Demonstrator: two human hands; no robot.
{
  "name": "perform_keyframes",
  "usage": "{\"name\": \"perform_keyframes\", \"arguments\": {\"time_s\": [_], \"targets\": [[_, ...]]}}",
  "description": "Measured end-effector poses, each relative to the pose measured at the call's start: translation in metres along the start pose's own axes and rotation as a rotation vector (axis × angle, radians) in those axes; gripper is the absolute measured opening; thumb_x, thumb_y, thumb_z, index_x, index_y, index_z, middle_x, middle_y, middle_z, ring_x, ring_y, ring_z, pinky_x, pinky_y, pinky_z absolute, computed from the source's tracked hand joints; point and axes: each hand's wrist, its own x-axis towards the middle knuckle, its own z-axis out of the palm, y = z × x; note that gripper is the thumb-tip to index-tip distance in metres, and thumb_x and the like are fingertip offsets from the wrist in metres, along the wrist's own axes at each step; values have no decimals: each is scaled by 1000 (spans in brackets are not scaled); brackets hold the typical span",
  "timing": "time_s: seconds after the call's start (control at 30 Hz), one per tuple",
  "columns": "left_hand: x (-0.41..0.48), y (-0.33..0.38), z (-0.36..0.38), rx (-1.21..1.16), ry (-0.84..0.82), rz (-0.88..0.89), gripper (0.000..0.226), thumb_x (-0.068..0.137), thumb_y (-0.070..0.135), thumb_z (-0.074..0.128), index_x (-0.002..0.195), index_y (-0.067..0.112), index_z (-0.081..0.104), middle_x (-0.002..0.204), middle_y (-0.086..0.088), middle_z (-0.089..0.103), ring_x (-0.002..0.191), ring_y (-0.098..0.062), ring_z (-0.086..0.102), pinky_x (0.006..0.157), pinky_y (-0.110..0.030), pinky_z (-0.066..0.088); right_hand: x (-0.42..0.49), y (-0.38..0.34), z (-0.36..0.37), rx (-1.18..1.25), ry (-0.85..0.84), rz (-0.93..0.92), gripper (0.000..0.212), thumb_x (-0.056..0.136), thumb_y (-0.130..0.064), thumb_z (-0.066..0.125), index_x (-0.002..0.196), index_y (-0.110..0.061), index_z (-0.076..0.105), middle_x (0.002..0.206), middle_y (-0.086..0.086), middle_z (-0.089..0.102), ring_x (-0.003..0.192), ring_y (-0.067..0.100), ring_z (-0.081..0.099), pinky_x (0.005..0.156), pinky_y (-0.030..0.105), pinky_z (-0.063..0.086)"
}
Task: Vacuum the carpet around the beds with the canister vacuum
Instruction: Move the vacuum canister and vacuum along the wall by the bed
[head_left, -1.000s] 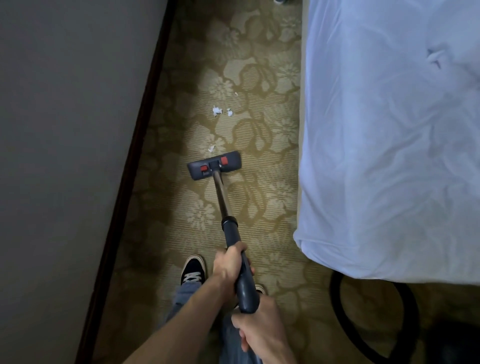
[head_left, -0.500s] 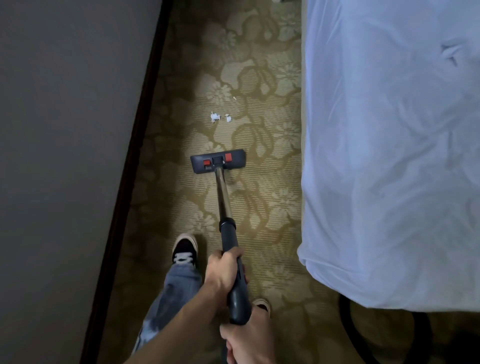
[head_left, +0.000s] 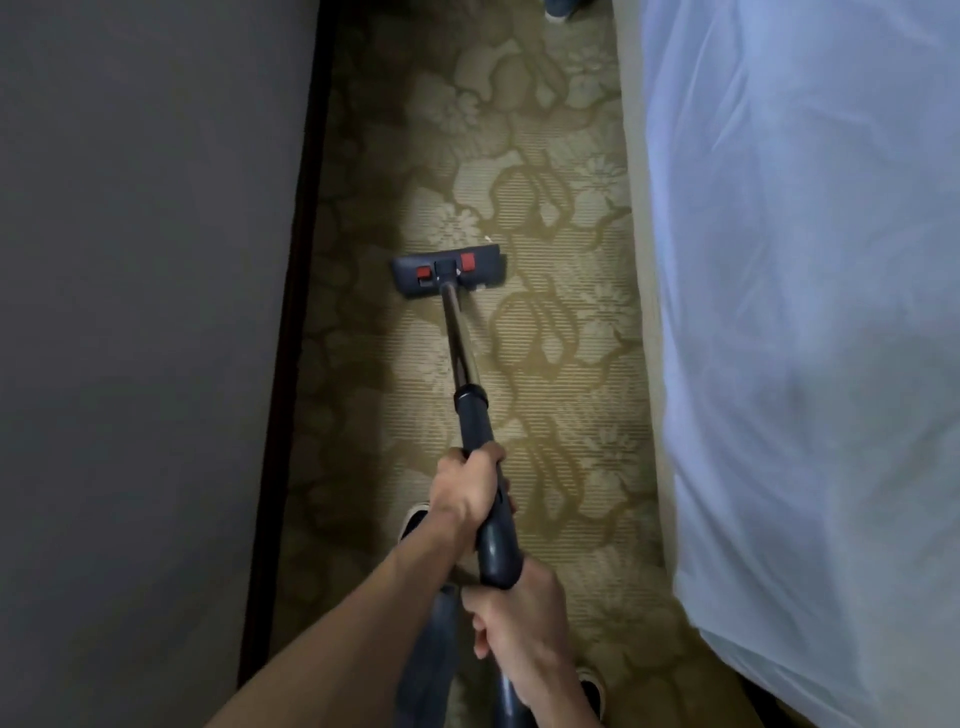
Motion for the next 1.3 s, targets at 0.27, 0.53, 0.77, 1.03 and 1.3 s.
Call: {"name": "perform_keyframes", "arguments": {"time_s": [0.27,0.53,0.77,1.03,1.3], "targets": [[22,49,18,90,-52,-22,28,86,27,66,101,4,61,64,-11,64,50,-27,62,58,-37,54,12,-47,-4,82,30,-48,12,72,7,69,83,2,66,52,10,52,43,25,47,47,32,43],[-6,16,36,73,-42,-33,23,92,22,62,105,4,56,64,-10,59,46,-23,57,54,-34,52,-8,-21,-35,86,-24,-43,23,73,10,66,65,-9,58,48,10,51,36,23,44,39,25,36],[-39,-37,62,74,-2,-32,24,87,24,64,100,4,59,62,-10,61,49,-26,59,59,-39,55,-26,28,-74,72,-43,11,11,66,2,69,72,-2,61,51,13,56,37,24,47,40,27,38],[-66,-91,89,70,9,-69,26,90,24,64,107,6,55,68,-13,63,49,-27,60,59,-39,54,-42,73,-115,-16,-77,87,11,70,4,71,72,-4,63,52,15,62,38,27,55,42,28,41],[-70,-90,97,101,29,-65,29,89,25,66,108,5,58,70,-14,63,49,-27,62,56,-36,53,-42,74,-120,45,-81,105,10,71,-4,75,80,-3,70,55,16,65,43,28,58,47,32,46]]}}
